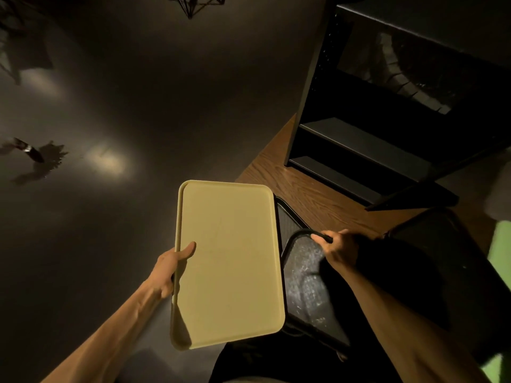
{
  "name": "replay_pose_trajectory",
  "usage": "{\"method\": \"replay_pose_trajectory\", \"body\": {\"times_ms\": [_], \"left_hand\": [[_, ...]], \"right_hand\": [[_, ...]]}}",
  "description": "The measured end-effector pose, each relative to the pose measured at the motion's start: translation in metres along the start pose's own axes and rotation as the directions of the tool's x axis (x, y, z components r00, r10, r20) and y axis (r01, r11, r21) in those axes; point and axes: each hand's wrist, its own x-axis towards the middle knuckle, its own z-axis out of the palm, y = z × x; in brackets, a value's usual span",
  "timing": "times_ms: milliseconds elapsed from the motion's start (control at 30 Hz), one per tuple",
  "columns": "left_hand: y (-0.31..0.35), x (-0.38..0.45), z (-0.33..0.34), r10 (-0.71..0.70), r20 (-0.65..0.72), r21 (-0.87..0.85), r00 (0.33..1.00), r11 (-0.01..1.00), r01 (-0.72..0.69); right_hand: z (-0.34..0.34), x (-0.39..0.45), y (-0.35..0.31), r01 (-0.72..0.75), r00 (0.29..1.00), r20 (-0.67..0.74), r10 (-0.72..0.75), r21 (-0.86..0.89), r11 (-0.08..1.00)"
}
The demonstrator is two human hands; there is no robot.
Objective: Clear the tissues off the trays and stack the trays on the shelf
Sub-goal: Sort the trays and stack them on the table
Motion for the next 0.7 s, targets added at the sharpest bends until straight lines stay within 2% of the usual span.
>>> {"method": "replay_pose_trajectory", "body": {"times_ms": [67,167,267,367,500,567,700], "left_hand": [[0.000,0.005,-0.003,-0.023,0.011,0.007,1.000,1.000,0.023],[0.000,0.009,-0.006,-0.038,0.001,0.012,0.999,0.999,0.037],[-0.001,0.010,-0.003,-0.045,0.008,0.000,0.999,0.999,0.045],[-0.001,0.012,0.001,-0.068,0.025,-0.028,0.997,0.997,0.069],[-0.004,0.017,-0.003,-0.092,0.045,-0.011,0.995,0.996,0.092],[-0.007,0.018,-0.006,-0.083,0.044,0.014,0.996,0.996,0.083],[-0.010,0.018,-0.005,-0.101,0.031,0.044,0.994,0.994,0.100]], "right_hand": [[0.001,0.006,-0.010,-0.015,1.000,-0.020,0.016,0.041,0.999],[0.007,0.014,-0.030,-0.120,0.992,-0.019,0.124,0.129,0.984],[0.020,0.021,-0.041,-0.120,0.988,-0.100,0.120,0.002,0.993],[0.018,0.017,-0.055,-0.105,0.991,-0.099,0.092,-0.141,0.984],[0.024,0.019,-0.065,-0.155,0.984,-0.093,0.154,0.007,0.988],[0.032,0.022,-0.058,-0.095,0.993,-0.060,0.099,0.059,0.994],[0.025,0.021,-0.052,-0.016,0.991,0.133,-0.004,0.147,0.989]]}}
